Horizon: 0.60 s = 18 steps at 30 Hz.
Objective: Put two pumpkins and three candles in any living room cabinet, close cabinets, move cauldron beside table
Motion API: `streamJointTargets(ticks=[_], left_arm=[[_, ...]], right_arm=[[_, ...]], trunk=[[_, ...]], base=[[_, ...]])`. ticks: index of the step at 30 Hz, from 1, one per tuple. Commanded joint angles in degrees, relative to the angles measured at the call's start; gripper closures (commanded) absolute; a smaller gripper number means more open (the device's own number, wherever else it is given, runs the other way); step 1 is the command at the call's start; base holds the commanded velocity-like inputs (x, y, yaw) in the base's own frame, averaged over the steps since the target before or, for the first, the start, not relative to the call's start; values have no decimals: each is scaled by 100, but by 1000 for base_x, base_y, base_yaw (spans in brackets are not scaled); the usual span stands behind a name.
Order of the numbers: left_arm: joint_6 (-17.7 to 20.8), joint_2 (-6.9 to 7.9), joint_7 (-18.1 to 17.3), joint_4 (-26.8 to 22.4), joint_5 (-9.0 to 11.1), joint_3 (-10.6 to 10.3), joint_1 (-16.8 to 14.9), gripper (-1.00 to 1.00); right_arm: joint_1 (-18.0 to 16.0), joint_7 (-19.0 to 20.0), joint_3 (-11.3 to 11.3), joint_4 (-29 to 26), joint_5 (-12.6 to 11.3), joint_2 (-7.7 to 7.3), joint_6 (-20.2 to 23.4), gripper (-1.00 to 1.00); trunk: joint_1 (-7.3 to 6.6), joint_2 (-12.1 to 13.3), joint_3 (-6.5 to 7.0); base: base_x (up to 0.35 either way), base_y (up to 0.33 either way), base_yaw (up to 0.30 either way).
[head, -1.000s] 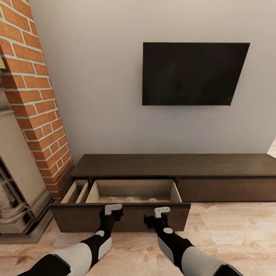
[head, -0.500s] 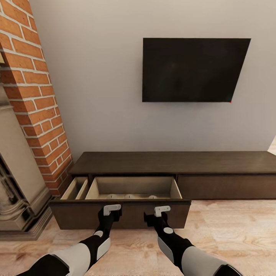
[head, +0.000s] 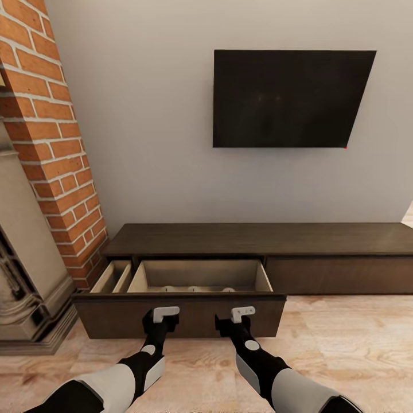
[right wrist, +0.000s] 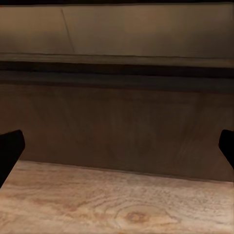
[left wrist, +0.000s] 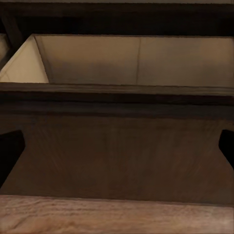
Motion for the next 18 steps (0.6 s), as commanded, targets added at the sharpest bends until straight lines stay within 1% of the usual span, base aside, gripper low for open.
streamJointTargets(ticks=[1, 6, 10, 11, 12, 14, 16, 18], left_arm=[[-12, -2, 36, 4, 9, -51, -4, -100], [-14, -5, 58, 4, -36, -60, -4, -100], [-14, -5, 167, 4, -76, -70, -4, -100], [-10, -6, 209, 4, -195, -71, -4, -100], [-9, -7, 220, 4, -261, -71, -4, -100], [-3, -8, 278, 4, -573, -63, -4, -100], [28, -10, 363, 0, -820, -58, -4, -100], [46, -10, 390, -2, -882, -56, -4, -100]], right_arm=[[-5, -32, 47, 5, -36, 0, -25, -100], [-6, -32, 48, 5, -35, 0, -42, -100], [-6, -33, 54, 8, -30, 0, -46, -100], [-7, -33, 53, 11, -28, 0, -47, -100], [-6, -33, 54, 12, -28, 0, -47, -100], [-5, -33, 52, 13, -27, 0, -47, -100], [-6, -33, 55, 17, -27, 0, -47, -100], [-6, -33, 54, 20, -26, 0, -47, -100]], trunk=[[21, -44, -24], [131, -244, -114], [219, -405, -186], [241, -445, -203], [263, -485, -221], [307, -565, -257], [351, -646, -293], [395, -726, -329]], base=[[0, 0, 0], [0, 0, 0], [0, 0, 0], [0, 0, 0], [0, 0, 0], [0, 0, 0], [0, 0, 0], [0, 0, 0]])
